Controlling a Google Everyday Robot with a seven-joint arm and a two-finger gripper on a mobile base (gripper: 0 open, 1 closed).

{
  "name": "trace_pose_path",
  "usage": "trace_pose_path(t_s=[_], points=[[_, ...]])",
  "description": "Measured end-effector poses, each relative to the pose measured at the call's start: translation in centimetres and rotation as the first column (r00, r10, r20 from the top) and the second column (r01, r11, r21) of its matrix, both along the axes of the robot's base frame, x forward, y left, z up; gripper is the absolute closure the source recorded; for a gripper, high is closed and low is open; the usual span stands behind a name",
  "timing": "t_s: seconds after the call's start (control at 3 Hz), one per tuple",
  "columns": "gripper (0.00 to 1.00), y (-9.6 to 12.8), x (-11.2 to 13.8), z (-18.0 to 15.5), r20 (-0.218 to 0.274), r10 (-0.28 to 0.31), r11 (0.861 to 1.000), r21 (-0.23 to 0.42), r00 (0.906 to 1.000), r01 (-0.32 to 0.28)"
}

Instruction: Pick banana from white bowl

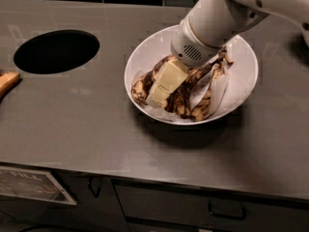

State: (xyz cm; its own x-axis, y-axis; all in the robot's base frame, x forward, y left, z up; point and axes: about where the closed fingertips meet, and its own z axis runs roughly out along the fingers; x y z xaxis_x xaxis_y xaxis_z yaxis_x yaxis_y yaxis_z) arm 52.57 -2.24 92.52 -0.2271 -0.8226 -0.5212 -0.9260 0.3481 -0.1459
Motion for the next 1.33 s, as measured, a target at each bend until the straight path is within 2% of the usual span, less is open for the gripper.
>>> trace_pose_path(t_s=[0.33,0.67,1.0,1.33], points=[[0.00,0.09,0.07,-0.48,-0.031,-0.085,0.996,0.029,0.9959,0.086],[0.00,0.15,0.27,-0.41,-0.040,-0.161,0.985,0.060,0.9862,0.163],[0.00,-0.01,0.13,-0.31,-0.030,-0.230,0.967,0.101,0.9727,0.232],[0.16,-0.12,0.14,-0.50,-0.024,-0.273,0.953,0.131,0.9616,0.274]])
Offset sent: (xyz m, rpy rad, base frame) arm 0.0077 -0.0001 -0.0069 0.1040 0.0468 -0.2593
